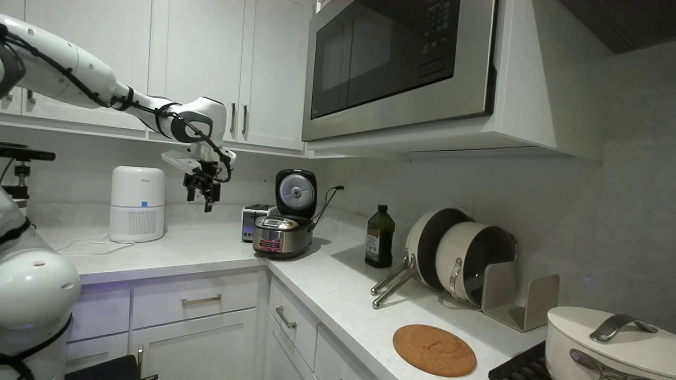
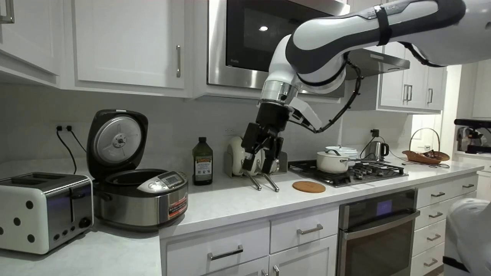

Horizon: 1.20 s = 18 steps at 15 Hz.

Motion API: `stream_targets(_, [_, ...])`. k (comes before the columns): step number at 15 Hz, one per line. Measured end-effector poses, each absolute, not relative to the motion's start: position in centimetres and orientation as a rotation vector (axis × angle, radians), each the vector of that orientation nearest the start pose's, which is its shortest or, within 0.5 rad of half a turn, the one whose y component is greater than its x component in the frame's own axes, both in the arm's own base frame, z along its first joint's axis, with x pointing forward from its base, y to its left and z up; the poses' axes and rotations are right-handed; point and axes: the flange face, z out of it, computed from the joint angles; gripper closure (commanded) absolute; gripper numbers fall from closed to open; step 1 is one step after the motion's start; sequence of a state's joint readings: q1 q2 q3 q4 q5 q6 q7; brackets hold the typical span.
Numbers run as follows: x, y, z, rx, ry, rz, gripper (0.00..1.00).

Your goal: Push down the lever on the toaster

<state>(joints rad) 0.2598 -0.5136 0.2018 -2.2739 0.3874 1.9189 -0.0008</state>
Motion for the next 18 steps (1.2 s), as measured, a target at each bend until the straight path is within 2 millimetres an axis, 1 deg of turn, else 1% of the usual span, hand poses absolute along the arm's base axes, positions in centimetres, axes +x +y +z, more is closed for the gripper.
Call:
stream_targets(2, [35.3,25.0,56.0,-2.797,-0.621,-0.167,0.00])
stream_targets(4, [35.1,27.9,55.7,-2.790,-0.715,-0.197,0.00])
stream_targets(6, [35.1,29.8,55.5,-2.774,-0.764,-0.180,0.00])
stream_targets(8, [35.4,30.4,55.5,-2.768,-0.772,-0.172,0.00])
stream_targets(14, [35.6,30.5,55.2,-2.769,-0.764,-0.170,0.00])
stream_targets(16, [35.8,31.7,54.7,-2.759,-0.760,-0.219,0.00])
stream_targets(18, [36.1,33.9,53.9,-2.735,-0.739,-0.297,0.00])
